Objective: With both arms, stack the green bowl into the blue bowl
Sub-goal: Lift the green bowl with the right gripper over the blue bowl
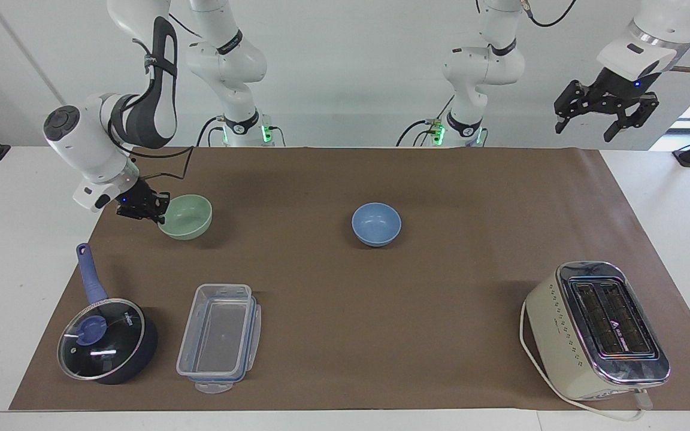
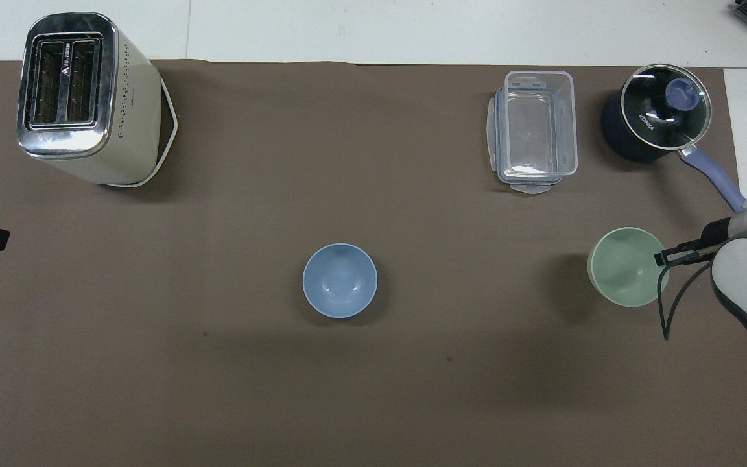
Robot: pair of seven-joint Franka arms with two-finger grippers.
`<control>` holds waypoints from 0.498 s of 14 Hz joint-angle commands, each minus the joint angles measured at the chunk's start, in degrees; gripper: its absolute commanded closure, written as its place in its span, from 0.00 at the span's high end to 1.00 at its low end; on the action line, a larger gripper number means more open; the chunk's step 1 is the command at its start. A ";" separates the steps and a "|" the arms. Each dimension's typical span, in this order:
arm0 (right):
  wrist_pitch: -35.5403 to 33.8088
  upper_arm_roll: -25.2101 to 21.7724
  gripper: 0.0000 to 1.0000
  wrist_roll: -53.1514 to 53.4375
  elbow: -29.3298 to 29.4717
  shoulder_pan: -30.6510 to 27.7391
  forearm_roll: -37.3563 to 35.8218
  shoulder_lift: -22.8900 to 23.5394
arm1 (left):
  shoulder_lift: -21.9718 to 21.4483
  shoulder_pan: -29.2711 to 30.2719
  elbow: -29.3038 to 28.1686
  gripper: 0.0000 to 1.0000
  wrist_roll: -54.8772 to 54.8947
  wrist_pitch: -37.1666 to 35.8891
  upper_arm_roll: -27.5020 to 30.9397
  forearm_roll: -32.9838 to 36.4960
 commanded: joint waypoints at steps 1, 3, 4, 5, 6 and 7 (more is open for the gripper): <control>-2.52 0.03 0.00 1.67 3.12 2.78 2.26 -0.33 | -1.15 0.78 -1.04 1.00 0.28 -0.36 -0.69 0.48; -4.88 0.03 0.00 6.49 5.23 5.94 2.35 -0.33 | -1.15 0.86 -0.95 1.00 0.28 -0.36 -0.69 0.47; -5.33 0.03 0.00 9.48 5.85 7.52 2.35 -0.33 | -1.15 0.86 -0.95 1.00 0.28 -0.36 -0.69 0.47; -5.33 0.03 0.00 12.29 6.29 9.63 2.43 -0.33 | -1.15 0.86 -0.95 1.00 0.28 -0.27 -0.61 0.47; -5.24 0.03 0.00 15.54 6.64 11.65 2.52 -0.33 | -1.15 0.86 -0.95 1.00 0.28 -0.36 -0.69 0.47; -5.24 0.03 0.00 18.44 7.17 13.41 2.52 -0.16 | -1.15 0.86 -0.95 1.00 0.28 -0.27 -0.69 0.47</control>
